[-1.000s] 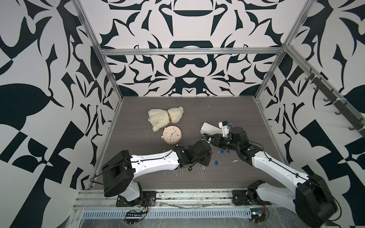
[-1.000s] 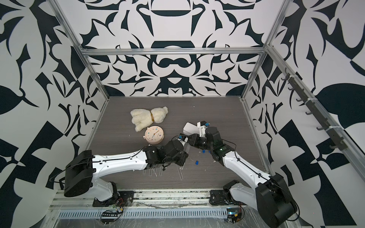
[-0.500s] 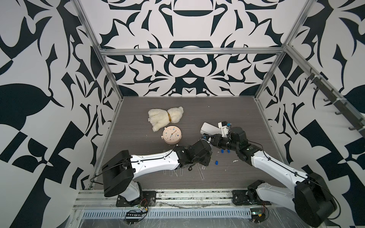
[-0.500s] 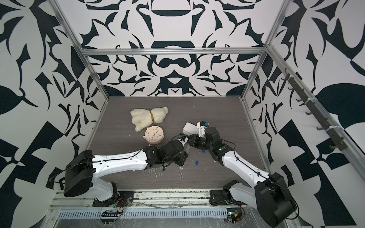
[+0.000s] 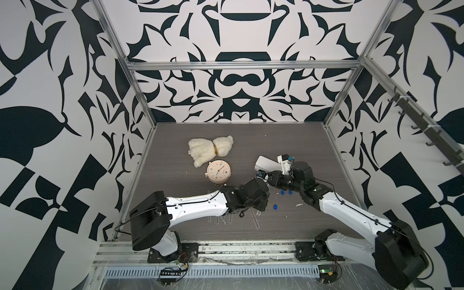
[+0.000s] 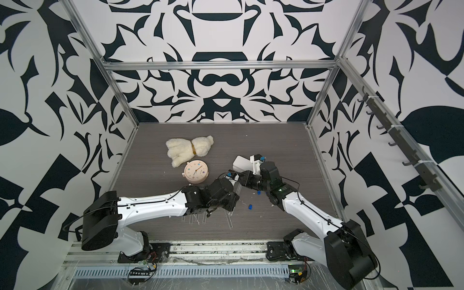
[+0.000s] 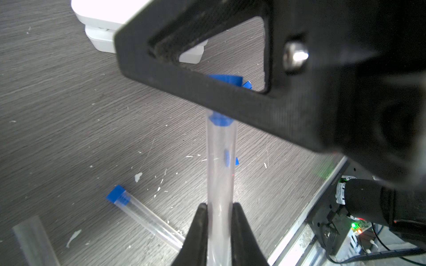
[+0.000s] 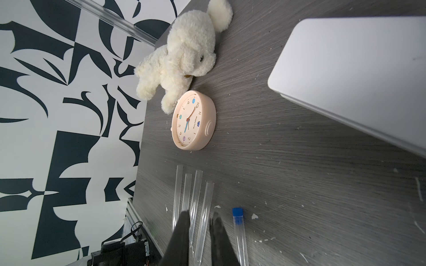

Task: Remove stoppers from test tubes
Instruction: Open the stopper on the test tube.

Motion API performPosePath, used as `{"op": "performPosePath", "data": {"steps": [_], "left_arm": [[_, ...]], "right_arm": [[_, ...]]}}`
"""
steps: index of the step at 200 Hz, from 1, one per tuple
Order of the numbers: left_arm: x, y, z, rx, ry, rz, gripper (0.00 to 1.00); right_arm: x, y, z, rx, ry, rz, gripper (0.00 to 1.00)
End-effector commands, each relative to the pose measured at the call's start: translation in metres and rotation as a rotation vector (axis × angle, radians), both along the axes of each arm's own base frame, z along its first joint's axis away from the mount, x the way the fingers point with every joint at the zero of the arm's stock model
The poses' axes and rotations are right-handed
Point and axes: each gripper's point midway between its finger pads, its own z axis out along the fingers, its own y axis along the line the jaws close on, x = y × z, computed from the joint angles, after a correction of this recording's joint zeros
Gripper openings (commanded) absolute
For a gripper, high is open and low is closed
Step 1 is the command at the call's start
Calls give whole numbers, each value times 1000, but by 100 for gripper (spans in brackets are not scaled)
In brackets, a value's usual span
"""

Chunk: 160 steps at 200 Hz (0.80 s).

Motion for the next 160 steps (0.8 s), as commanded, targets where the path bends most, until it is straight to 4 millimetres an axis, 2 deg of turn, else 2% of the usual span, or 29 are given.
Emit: {"op": "performPosePath", "data": {"steps": [1,77,127,160], "left_arm": [[-2,7,1,14,-3,3,18],[-6,10,2,19,4,3,18],[-6,12,0,28,3,10,18],[-6,16,-6,40,8,18,17]], "right_arm": [[10,-3,24,-45,-109,-13,1],[13,-9,19,-174,-151,-26,0],[14,-10,21,-178,-155,-36,0],[12,-6,29,-129,-152,-33,0]]}}
